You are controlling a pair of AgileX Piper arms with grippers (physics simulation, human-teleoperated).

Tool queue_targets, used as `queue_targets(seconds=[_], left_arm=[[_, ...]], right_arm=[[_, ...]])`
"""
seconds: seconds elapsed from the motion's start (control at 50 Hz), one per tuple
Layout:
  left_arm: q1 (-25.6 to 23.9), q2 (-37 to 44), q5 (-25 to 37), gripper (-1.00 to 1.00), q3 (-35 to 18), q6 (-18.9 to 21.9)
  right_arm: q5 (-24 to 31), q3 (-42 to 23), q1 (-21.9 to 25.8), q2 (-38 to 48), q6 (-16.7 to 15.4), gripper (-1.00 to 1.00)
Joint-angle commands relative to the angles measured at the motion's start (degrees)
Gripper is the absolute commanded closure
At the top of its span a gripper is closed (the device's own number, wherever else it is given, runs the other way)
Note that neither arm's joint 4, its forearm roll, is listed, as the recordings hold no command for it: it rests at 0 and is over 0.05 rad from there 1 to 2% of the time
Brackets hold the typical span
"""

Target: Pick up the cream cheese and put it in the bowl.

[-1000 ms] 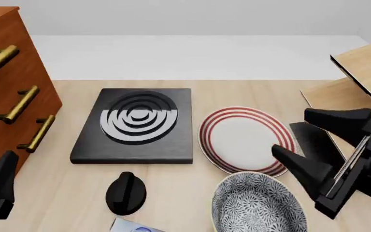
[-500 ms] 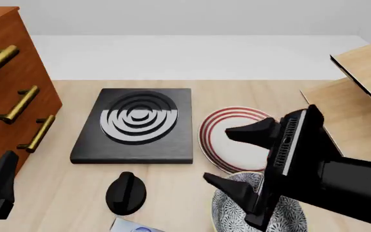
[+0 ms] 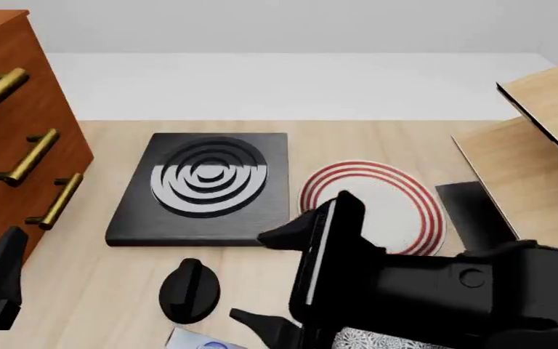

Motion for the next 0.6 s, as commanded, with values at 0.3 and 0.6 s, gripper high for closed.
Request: queue_targets(seconds=[0.3,0.6], left_arm=[[0.0,0.0,0.0,-1.00,0.0,0.0],[0.0,0.0,0.0,-1.00,0.0,0.0]], right_arm=[[-4.4,-4.9,7.8,13.3,4.7,-1.00],[-7.9,-4.7,7.5,19.6,7.4,-1.00]])
